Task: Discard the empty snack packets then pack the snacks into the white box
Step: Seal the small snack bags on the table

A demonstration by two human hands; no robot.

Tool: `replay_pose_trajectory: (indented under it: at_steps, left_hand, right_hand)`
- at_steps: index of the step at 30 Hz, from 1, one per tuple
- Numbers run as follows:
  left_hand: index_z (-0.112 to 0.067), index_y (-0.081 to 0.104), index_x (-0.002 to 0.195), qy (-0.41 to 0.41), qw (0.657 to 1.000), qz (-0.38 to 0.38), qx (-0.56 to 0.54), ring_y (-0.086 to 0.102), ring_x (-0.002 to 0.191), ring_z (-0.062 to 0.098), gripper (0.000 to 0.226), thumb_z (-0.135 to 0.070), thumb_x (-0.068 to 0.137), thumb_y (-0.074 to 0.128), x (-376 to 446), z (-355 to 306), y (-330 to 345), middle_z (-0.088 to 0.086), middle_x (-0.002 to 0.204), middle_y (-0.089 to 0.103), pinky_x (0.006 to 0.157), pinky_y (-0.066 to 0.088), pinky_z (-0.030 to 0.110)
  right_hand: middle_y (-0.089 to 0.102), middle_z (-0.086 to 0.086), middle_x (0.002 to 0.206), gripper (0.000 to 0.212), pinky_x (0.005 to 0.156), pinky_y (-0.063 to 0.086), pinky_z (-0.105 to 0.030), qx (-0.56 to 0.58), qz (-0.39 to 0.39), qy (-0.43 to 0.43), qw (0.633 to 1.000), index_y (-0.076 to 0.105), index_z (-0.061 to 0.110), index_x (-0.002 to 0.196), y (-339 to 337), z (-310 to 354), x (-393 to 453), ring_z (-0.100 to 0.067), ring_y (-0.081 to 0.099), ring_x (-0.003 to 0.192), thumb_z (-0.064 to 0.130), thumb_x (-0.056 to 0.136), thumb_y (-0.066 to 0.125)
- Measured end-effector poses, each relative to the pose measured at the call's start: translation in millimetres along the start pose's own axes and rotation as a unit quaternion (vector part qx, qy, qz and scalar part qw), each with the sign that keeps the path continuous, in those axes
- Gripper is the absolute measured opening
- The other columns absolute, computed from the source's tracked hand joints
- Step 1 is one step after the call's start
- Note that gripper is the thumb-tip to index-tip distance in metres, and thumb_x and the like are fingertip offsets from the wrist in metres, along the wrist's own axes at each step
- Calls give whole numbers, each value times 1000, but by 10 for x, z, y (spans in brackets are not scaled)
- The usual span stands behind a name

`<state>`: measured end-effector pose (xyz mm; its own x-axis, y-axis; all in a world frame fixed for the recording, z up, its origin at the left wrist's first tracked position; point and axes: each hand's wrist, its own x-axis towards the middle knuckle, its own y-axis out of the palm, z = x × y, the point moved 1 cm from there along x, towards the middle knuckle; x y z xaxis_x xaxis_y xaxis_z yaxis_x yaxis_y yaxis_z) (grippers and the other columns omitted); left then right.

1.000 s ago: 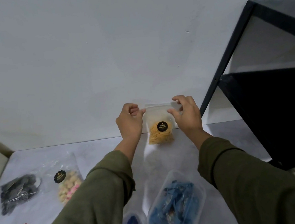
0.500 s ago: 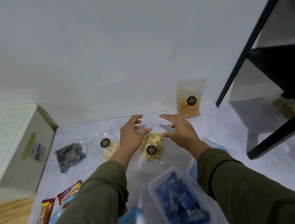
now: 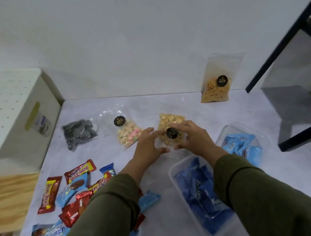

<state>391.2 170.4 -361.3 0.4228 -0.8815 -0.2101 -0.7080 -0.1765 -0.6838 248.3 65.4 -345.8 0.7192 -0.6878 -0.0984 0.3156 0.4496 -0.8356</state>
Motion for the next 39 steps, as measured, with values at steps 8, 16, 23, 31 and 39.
replay_pose_trajectory:
  at_steps: [8, 16, 23, 31, 39]
  left_hand:
    - [-16, 66, 117, 32, 996, -58, -55, 47, 121, 25, 55, -17, 64, 84, 30, -196, -39, 13, 129, 48, 99, 39, 26]
    - [-20, 70, 101, 14, 987, -51, -151, 60, 95, 11, 34, -23, 69, 81, 63, -558, -415, -4, 107, 64, 80, 45, 17]
    - [-16, 72, 92, 28, 983, -99, -155, 62, 82, 7, 12, -11, 86, 64, 150, -795, -636, 1, 94, 71, 70, 41, 1]
    - [-14, 70, 89, 73, 973, -101, -196, 62, 73, 3, 9, -16, 80, 72, 160, -1273, -1085, -1, 81, 68, 60, 40, -3]
    - [-15, 64, 82, 150, 962, -127, -189, 68, 73, 8, 9, -7, 86, 63, 168, -1787, -1510, 3, 77, 70, 69, 49, 11]
  right_hand:
    - [56, -12, 129, 66, 102, 41, -33, 49, -1, -38, 998, 51, 18, 133, -164, 83, 23, -26, 52, 118, 26, 73, 78]
    - [58, 0, 129, 42, 99, 43, -30, 194, -11, 46, 980, 59, 27, 125, -569, 248, 66, -17, 53, 116, 29, 83, 67]
    - [66, 6, 118, 35, 97, 46, -28, 209, -27, 41, 977, 69, 27, 111, -865, 393, 96, -8, 56, 113, 39, 78, 71]
    - [69, 5, 114, 26, 94, 42, -21, 149, -101, 29, 983, 71, 23, 107, -1365, 682, 120, -9, 58, 113, 30, 81, 71]
    - [72, 4, 106, 27, 92, 49, -28, 124, -175, 4, 977, 72, 23, 105, -2004, 954, 89, -13, 64, 95, 39, 85, 65]
